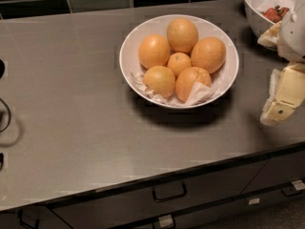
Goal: Pick orange from white bowl
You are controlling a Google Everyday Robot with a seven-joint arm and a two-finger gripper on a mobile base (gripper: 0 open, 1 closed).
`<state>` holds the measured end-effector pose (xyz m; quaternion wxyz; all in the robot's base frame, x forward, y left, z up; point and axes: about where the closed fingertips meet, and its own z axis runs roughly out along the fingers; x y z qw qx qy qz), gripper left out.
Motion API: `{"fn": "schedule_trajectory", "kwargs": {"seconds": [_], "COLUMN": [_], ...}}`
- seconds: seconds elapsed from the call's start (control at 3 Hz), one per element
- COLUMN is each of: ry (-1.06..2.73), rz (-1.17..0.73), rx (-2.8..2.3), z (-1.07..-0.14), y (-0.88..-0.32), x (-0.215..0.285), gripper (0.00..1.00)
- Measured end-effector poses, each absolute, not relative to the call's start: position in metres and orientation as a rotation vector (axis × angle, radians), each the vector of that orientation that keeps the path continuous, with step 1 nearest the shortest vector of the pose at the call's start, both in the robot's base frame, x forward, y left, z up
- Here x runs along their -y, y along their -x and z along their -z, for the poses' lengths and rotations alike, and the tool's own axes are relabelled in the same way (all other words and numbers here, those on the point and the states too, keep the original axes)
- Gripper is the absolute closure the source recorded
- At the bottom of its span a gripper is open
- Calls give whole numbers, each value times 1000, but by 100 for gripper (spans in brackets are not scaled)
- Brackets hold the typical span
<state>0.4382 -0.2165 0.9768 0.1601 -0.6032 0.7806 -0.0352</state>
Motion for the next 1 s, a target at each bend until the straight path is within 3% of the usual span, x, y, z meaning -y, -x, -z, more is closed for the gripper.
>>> {"fn": "schedule_trajectory", "kwargs": {"seconds": [1.0], "ry": [1767], "rz": [117], "rx": [-2174], "z": [-979], "y": [-457], "x": [207], "gripper": [0]}}
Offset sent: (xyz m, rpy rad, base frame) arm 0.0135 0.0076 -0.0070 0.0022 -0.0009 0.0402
